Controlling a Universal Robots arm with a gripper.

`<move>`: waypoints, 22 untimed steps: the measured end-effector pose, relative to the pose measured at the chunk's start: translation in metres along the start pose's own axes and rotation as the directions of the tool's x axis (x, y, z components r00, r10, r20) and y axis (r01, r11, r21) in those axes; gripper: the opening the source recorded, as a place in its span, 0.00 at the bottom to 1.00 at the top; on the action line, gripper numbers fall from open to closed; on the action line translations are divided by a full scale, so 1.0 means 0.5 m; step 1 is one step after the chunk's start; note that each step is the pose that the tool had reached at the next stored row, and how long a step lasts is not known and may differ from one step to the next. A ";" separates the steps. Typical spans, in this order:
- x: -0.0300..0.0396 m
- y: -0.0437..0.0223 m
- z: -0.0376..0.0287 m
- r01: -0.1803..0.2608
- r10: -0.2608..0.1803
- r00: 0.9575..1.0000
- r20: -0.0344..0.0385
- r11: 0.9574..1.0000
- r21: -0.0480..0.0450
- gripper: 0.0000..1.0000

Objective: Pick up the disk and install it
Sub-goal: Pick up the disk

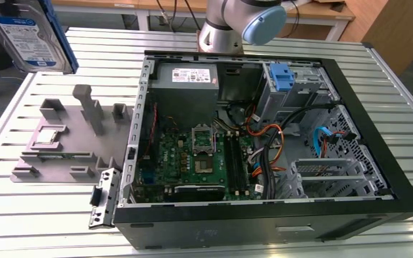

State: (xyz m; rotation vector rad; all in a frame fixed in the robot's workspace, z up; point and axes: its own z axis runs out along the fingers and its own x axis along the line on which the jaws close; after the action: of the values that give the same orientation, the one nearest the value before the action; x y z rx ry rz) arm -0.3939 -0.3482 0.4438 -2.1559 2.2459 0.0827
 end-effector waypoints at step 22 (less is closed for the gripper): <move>-0.004 0.001 -0.074 0.000 0.000 1.000 0.000 1.000 0.000 0.35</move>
State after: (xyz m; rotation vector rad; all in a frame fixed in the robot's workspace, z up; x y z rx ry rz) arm -0.3939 -0.3482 0.4809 -2.1558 2.2460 0.0828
